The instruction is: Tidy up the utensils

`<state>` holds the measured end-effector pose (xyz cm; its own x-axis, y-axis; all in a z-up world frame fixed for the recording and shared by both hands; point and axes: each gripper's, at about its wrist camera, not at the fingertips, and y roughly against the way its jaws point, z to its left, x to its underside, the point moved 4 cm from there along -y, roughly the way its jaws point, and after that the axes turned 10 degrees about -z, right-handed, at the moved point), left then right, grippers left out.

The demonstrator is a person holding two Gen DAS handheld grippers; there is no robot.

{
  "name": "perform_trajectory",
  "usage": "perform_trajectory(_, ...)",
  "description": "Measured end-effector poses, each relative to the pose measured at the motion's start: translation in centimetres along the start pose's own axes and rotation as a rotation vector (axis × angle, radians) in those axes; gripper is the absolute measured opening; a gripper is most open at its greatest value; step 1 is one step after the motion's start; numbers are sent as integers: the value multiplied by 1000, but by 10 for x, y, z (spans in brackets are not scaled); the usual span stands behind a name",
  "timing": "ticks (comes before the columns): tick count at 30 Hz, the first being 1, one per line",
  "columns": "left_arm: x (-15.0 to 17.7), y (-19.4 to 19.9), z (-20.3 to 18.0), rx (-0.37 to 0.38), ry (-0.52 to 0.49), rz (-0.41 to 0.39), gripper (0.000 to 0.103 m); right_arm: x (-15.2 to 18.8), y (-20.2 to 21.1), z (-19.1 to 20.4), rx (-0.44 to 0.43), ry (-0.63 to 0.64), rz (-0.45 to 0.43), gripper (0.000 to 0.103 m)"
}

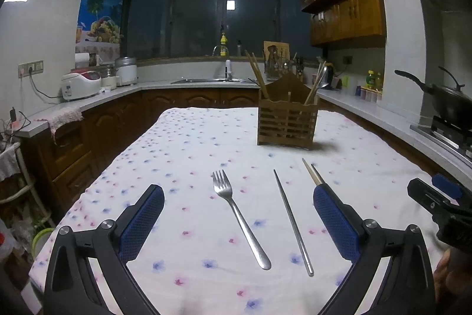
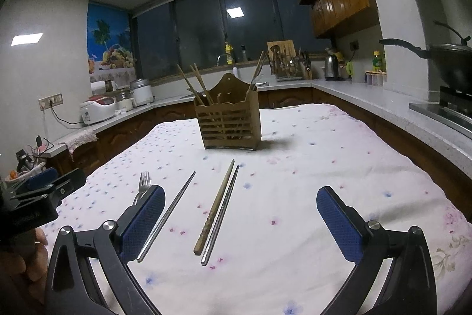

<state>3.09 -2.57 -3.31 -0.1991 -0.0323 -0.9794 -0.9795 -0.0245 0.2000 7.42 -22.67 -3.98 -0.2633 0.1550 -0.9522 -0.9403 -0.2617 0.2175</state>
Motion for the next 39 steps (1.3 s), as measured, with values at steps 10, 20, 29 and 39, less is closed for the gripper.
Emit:
perform_trajectory(10, -1, 3, -1, 3, -8, -6, 102, -3, 2, 1, -9, -5, -6, 103)
perform_trajectory(20, -1, 4, -7, 5, -20, -13, 102, -5, 2, 0, -9, -7, -6, 103)
perform_trajectory(29, 0, 5, -9, 5, -22, -14, 102, -5, 2, 0, -10, -6, -4, 103)
perform_trajectory(39, -1, 6, -6, -4, -18, -13, 102, -6, 2, 0, -13, -9, -8, 103)
